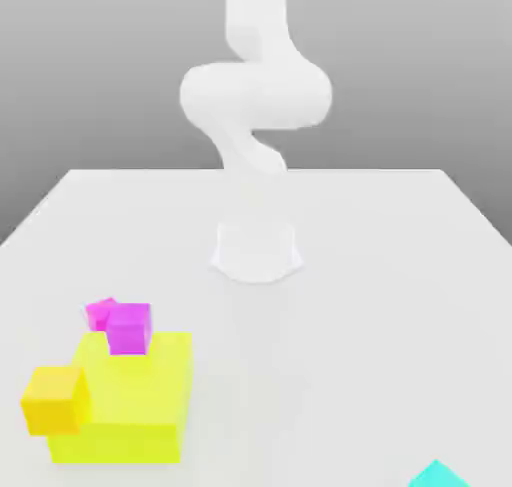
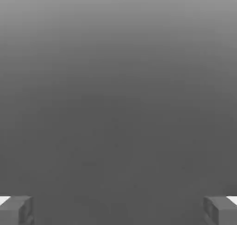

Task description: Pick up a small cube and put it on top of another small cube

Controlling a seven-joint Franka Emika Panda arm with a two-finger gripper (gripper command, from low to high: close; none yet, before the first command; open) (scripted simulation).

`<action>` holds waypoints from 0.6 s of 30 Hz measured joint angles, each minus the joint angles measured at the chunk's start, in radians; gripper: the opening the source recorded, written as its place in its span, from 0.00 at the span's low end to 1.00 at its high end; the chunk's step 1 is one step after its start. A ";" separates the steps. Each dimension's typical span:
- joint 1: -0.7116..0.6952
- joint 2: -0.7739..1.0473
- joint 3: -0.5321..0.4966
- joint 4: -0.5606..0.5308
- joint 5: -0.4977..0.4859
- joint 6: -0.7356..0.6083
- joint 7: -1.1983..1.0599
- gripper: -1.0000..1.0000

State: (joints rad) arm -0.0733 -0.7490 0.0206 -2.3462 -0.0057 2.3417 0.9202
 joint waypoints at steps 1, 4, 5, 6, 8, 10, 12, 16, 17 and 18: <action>-0.032 0.022 0.009 -0.020 -0.002 0.018 0.052 0.50; -0.116 0.085 0.026 -0.076 -0.014 0.069 0.202 0.50; -0.146 0.106 0.033 -0.095 -0.015 0.085 0.250 0.50; -0.174 0.127 0.039 -0.113 -0.017 0.102 0.297 0.50; -0.232 0.168 0.049 -0.150 -0.022 0.135 0.393 0.50; -0.290 0.209 0.061 -0.186 -0.024 0.168 0.486 0.50; -0.346 0.251 0.068 -0.223 -0.028 0.202 0.582 0.50; -0.456 0.334 0.080 -0.296 -0.035 0.268 0.771 0.50; -0.482 0.354 0.081 -0.314 -0.037 0.285 0.818 0.50; -0.508 0.375 0.082 -0.333 -0.039 0.301 0.865 0.50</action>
State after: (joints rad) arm -0.5818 -0.3740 0.1028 -2.6790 -0.0447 2.6430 1.7854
